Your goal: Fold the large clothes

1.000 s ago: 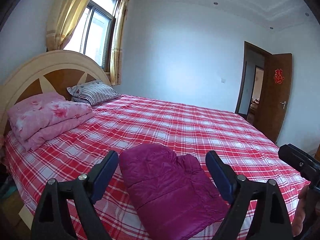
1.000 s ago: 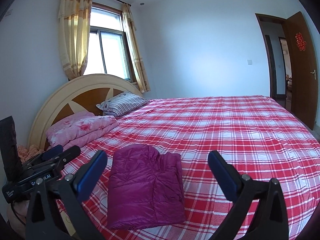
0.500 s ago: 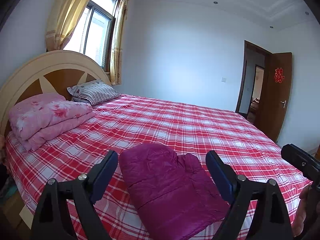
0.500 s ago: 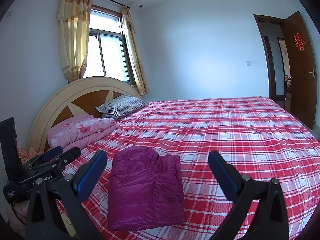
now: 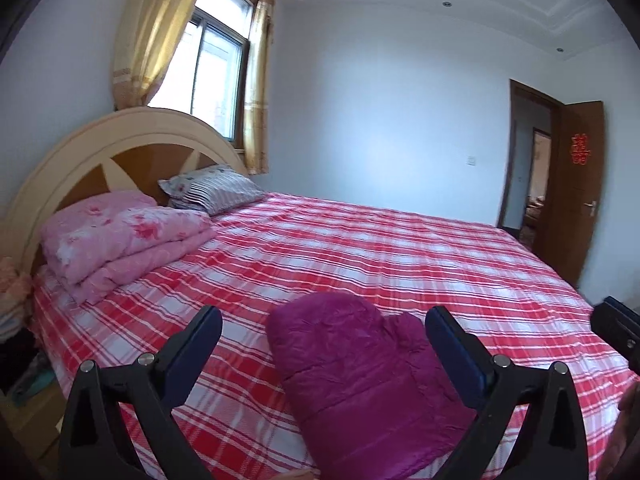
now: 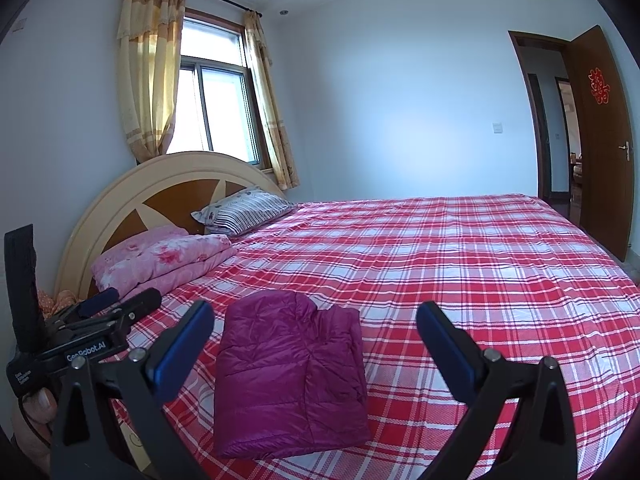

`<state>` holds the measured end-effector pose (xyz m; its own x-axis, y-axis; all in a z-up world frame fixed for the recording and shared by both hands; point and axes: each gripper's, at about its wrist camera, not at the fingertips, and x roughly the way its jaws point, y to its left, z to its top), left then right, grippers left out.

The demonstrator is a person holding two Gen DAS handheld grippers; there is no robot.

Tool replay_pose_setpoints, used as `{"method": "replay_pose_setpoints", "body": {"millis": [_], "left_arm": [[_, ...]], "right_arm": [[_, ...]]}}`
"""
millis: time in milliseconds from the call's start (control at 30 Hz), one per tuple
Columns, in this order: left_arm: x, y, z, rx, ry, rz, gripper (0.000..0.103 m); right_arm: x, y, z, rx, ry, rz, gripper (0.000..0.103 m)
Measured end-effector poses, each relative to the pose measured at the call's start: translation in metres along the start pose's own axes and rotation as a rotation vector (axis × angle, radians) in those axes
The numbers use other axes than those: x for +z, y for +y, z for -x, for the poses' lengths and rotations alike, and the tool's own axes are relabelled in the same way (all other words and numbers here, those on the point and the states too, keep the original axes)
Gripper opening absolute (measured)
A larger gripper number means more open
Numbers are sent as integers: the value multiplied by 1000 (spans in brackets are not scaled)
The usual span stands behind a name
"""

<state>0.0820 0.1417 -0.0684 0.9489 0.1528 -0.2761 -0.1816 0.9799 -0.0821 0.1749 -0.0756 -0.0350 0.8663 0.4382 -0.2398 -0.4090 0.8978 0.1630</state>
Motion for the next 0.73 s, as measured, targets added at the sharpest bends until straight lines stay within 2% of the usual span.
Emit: {"method": "replay_pose_setpoints", "body": {"millis": [167,400,733], "left_arm": [[1,4,3,24,-25,-1,102],[-1,9,-2,40,-10,13,102],[-2,9,1,24,-43,14,102]], "right_arm": [[0,-1,0,4,0,3,103],[-1,4,0,10,0,13,103],[-4,5,-3,9,15,14,103]]}}
